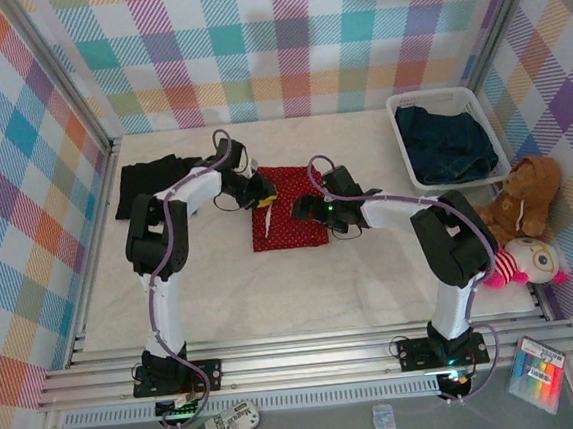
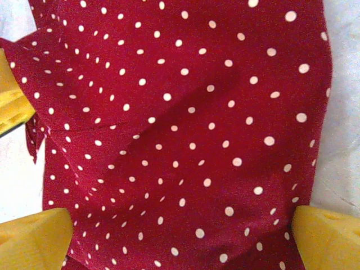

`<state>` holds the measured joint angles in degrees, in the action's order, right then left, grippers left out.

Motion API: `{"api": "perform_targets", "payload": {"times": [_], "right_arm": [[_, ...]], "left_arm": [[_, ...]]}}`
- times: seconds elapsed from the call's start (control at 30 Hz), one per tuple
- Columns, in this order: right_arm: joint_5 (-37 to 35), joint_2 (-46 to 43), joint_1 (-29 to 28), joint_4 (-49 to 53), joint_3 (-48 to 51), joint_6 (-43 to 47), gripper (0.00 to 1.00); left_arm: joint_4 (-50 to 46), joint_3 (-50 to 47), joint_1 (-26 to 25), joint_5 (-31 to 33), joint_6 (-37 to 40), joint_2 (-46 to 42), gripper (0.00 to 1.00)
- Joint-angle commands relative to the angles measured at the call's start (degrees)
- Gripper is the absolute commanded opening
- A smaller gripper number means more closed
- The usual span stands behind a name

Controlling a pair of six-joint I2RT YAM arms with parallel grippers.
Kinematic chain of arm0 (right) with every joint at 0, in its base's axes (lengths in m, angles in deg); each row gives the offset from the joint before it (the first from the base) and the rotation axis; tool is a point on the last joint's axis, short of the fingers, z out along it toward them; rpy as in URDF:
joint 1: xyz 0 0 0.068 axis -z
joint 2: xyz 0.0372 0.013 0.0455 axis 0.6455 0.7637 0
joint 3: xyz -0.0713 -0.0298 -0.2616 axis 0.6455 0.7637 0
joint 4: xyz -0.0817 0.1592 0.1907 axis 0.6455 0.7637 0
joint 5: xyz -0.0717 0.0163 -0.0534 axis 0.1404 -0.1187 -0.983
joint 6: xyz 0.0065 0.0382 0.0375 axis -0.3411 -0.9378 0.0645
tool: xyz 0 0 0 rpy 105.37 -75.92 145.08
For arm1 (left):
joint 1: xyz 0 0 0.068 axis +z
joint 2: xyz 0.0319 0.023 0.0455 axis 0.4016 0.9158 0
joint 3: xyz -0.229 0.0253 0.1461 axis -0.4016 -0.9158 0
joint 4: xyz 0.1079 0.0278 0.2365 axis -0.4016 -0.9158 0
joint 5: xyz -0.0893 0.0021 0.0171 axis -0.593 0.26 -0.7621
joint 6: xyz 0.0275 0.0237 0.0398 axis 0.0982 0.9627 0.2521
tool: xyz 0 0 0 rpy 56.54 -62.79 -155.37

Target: Fold and stack the skirts

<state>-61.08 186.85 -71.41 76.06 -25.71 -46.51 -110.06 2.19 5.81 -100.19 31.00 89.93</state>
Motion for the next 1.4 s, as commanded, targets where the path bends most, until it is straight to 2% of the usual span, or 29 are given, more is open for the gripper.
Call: {"api": "perform_targets", "payload": {"times": [0.0,0.1,0.17,0.43,0.67,0.8,1.07,1.27,1.37], "right_arm": [[-0.5,-1.8,-0.3,0.6,0.2,0.3,0.99],[-0.5,-1.7,-0.2,0.7,0.0,0.2,0.99],[-0.5,-1.8,-0.3,0.7,0.0,0.2,0.99],[-0.6,-1.7,-0.3,0.9,0.2,0.2,0.99],[-0.7,-1.7,-0.3,1.0,0.1,0.1,0.99],[-0.7,-1.4,-0.2,1.0,0.0,0.2,0.99],[-0.4,-0.9,-0.2,0.7,-0.2,-0.2,0.99],[-0.4,-0.8,-0.2,0.8,-0.2,-0.1,0.99],[-0.5,-0.8,-0.3,0.7,0.0,-0.3,0.99]], "left_arm": [[2.4,-1.7,-0.3,-2.9,0.1,-1.9,0.29],[1.7,-2.2,-0.3,-2.8,0.0,-1.0,0.3],[4.0,-3.7,-0.3,-5.0,-1.1,-1.3,0.31],[8.7,-10.3,-0.1,-7.8,-0.7,-7.6,0.33],[11.8,-15.3,-0.1,-10.0,-0.6,-10.4,0.58],[11.1,-16.3,-0.2,-10.5,-0.3,-10.0,0.59],[13.4,-14.9,-2.3,-13.7,-1.8,-9.5,0.51],[8.8,-13.8,-2.3,-10.5,0.1,-11.0,0.26],[5.3,-13.4,-2.3,-6.7,1.6,-13.2,0.19]]}}
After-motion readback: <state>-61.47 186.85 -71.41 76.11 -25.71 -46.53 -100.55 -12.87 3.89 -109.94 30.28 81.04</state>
